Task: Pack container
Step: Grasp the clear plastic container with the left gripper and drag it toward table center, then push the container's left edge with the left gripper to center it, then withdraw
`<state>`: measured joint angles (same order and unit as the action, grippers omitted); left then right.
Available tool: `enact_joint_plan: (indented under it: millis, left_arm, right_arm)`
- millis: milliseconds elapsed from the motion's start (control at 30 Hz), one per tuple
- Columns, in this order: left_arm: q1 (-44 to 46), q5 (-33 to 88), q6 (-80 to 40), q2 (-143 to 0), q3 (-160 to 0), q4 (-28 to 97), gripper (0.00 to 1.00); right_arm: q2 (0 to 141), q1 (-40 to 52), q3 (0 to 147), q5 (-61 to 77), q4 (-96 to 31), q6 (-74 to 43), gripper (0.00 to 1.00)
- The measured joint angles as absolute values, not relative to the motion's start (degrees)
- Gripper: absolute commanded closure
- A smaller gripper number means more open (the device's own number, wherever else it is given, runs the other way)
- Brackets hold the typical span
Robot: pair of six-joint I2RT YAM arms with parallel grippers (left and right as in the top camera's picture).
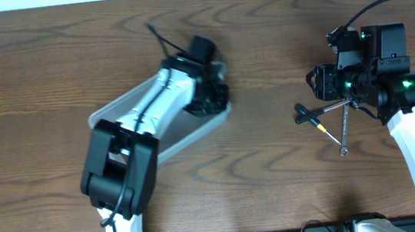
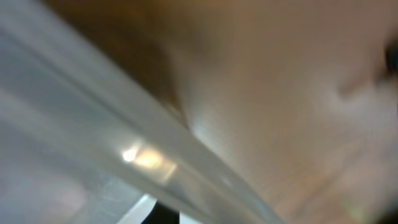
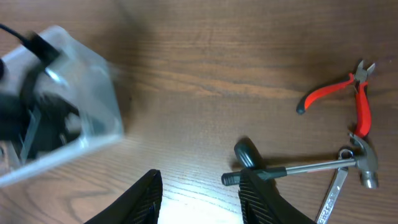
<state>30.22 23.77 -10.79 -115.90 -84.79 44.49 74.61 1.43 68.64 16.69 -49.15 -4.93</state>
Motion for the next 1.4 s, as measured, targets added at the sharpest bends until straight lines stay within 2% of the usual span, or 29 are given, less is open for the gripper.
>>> enact_joint_plan:
  millis: [233,333,467,500,600,700,733,767,933,1067,1400]
  left_arm:
    - [40.64,23.79,-5.89,-115.9,-84.79,45.76,0.93]
    - [42.22,20.69,-5.54,-115.83,-84.79,46.11,0.93]
    - [39.07,14.72,-5.96,-114.72,-84.82,46.17,0.84]
    - [36.97,13.52,-6.0,-113.78,-84.95,46.44,0.77]
    - [29.98,11.11,-6.2,-109.73,-86.3,47.68,0.72]
    - [22.44,7.77,-7.7,-103.37,-88.07,50.81,0.73]
    - [20.05,6.24,-8.64,-100.95,-88.58,52.53,0.8]
    - [17.67,4.47,-10.2,-98.3,-88.95,54.63,0.94]
    - [7.44,-0.38,-21.41,-90.48,-89.78,68.14,0.94]
    - [2.24,0.91,-30.04,-90.21,-89.1,77.43,0.94]
    - [1.91,3.57,-36.86,-92.49,-81.38,74.22,0.94]
  right_arm:
    - [74.61,1.43,68.64,16.67,-46.96,-4.91,0.55]
    - [74.61,1.43,68.64,16.67,-46.83,-4.71,0.55]
    - [74.61,1.43,68.64,16.67,-46.85,-4.05,0.54]
    - [74.61,1.43,68.64,16.67,-46.85,-3.97,0.54]
    - [74.61,1.43,68.64,16.67,-47.0,-3.75,0.54]
    - [74.61,1.43,68.64,16.69,-47.09,-3.55,0.54]
    - [74.61,1.43,68.64,16.69,-47.13,-3.4,0.53]
    - [74.61,1.43,68.64,16.67,-47.2,-3.33,0.54]
    - [74.61,1.43,68.64,16.69,-47.29,-3.11,0.53]
    - [74.61,1.43,68.64,16.64,-47.29,-2.57,0.53]
    - [74.61,1.43,68.64,16.47,-47.97,-2.09,0.53]
